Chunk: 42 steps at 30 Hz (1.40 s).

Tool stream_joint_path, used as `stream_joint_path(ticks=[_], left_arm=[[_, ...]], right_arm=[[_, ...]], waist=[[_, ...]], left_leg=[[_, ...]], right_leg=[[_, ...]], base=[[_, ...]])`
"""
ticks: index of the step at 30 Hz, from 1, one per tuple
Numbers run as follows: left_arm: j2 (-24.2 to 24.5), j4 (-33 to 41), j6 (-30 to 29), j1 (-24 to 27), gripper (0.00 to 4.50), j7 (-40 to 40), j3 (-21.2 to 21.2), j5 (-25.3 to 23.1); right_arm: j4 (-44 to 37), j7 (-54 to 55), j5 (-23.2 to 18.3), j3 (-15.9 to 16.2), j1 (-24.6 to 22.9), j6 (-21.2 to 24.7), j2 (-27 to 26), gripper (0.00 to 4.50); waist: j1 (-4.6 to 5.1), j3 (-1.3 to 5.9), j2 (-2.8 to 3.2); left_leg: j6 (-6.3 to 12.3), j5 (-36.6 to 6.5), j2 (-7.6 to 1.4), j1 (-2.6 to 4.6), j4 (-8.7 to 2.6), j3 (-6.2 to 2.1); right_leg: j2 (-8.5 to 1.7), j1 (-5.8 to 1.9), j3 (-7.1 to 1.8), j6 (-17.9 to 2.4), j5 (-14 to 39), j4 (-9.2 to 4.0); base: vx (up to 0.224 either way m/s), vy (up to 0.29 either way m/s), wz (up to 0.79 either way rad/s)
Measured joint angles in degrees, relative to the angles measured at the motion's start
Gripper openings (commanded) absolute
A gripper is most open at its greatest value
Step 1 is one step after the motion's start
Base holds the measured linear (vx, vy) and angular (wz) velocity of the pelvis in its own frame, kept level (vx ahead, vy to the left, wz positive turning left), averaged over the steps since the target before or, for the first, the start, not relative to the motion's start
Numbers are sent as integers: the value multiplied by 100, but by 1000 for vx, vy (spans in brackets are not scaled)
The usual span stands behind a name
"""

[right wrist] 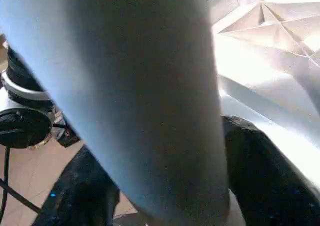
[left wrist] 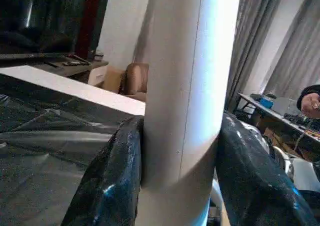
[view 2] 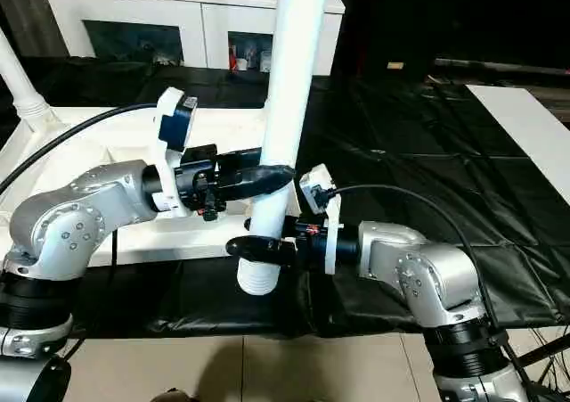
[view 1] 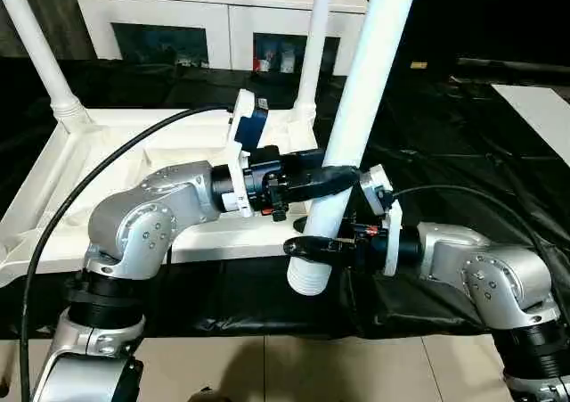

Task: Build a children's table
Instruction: Insert table leg to table base

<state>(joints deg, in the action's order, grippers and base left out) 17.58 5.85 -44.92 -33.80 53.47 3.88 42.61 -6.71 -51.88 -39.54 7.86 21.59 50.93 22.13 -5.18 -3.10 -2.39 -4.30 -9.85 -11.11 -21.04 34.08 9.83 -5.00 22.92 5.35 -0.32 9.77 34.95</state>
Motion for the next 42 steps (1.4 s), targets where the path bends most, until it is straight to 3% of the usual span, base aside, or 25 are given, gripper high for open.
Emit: stream_joint_path(ticks=[1, 6, 15, 17, 23, 42], left_arm=[[-1, -8, 0, 0, 184, 5, 1, 0], [26, -84, 0, 0, 184, 37, 50, -26], [52, -162, -1, -31, 182, 127, 97, -30], [62, -181, -1, -51, 182, 128, 97, -30], [97, -180, 19, -57, 182, 268, 101, -28], [169, -180, 31, -76, 182, 452, 100, -23]], right_arm=[[0, 0, 6, 5, 0, -1, 0, 262], [-12, -123, 150, 134, 0, -122, 84, 231], [-117, -182, 304, 283, -3, -308, 135, 207], [-120, -173, 363, 304, -3, -396, 110, 260], [-101, -128, 347, 296, -25, -399, 99, 314], [14, -433, 113, 153, -26, -230, 239, 317]], waist=[[-1, 0, 0], [0, 0, 0], [0, 0, 0], [2, 0, 0], [3, 0, 0], [1, 0, 0]], left_leg=[[0, 0, 0, 0, 0, 0], [0, 0, 0, 0, 1, 0], [0, 0, 0, 0, 3, 0], [0, 0, 0, 1, 4, 0], [0, 0, 0, 1, 4, 0], [0, 0, 0, 1, 5, 0]], right_leg=[[0, 0, 0, 0, 0, 0], [0, 0, -1, -1, 0, 1], [0, -1, -2, -3, -2, 3], [0, 0, -2, -3, -2, 3], [0, -1, -2, -5, -3, 4], [0, -1, -2, -20, -12, 5]], base=[[0, 0, 0], [0, 0, 0], [0, 0, 0], [0, 0, 0], [0, 0, 0], [0, 0, 0]])
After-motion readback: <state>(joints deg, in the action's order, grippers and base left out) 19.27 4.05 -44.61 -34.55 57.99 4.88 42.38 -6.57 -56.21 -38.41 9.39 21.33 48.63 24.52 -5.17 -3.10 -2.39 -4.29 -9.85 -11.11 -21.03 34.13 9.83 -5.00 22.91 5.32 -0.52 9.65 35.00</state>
